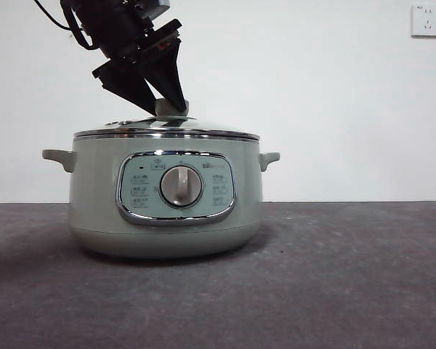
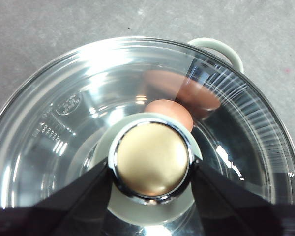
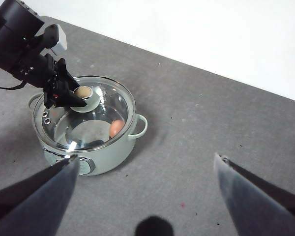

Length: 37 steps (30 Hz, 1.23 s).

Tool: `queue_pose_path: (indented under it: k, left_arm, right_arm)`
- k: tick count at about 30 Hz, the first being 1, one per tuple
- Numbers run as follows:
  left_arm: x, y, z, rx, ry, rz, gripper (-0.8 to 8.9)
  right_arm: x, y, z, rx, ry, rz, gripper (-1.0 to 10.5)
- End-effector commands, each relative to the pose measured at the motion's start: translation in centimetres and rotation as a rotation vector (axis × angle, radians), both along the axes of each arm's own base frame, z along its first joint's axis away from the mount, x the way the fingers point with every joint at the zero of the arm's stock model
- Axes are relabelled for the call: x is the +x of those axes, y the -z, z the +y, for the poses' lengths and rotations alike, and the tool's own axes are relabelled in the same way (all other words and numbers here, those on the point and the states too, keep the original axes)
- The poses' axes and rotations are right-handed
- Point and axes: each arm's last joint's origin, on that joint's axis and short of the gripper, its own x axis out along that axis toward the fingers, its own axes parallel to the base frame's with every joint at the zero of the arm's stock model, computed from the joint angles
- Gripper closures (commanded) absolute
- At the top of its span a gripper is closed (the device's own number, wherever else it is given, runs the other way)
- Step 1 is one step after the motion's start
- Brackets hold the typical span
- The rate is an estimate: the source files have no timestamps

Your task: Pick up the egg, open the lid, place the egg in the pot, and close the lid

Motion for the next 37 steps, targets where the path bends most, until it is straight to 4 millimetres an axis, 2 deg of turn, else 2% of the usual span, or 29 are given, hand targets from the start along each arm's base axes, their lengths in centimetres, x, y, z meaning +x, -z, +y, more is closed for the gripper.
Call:
queue_pose_path:
  k: [1, 7, 11, 16, 19, 22, 27, 33, 37]
  left_arm:
    - [-0.2, 2.1, 0.1, 0.048, -0.013, 0.109, 4.29]
    - [-0.2, 1.0, 0.1, 0.033, -0.015, 0.079, 4.29]
    - [-0.6, -0.5, 0.3, 0.023, -0.016, 0.056, 4.29]
    - [-1.7, -3.7, 0.9, -0.004, -0.018, -0.003, 4.29]
    - [-3.1, -6.5, 1.6, -0.03, -0.022, -0.059, 4.29]
    - [-5.2, -9.4, 2.5, -0.06, -0.033, -0.102, 4.31]
    - [-9.9, -13.6, 4.5, -0.091, -0.034, -0.167, 4.32]
    - [-15.7, -16.4, 7.0, -0.133, -0.042, -0.214, 4.36]
    - [-18.6, -17.5, 8.2, -0.159, -0.05, -0.246, 4.41]
  right_arm:
    - [-0.1, 0.3, 0.0, -0.016, -0.001, 0.024, 4.8]
    - [-0.1, 0.3, 0.0, -0.016, -0.001, 0.024, 4.8]
    - [-0.1, 0.3, 0.0, -0.016, -0.002, 0.024, 4.8]
    - [0.0, 0.3, 0.0, -0.017, -0.002, 0.026, 4.8]
    - [0.1, 0.3, 0.0, -0.017, -0.002, 0.027, 4.8]
    - [0.3, 0.4, 0.2, -0.02, -0.002, 0.033, 4.8]
    - [1.0, 0.6, 0.6, -0.02, -0.022, 0.055, 4.8]
    - [1.9, 0.8, 1.2, -0.01, -0.065, 0.09, 4.8]
    - [2.1, 0.8, 1.4, -0.007, -0.074, 0.099, 4.9]
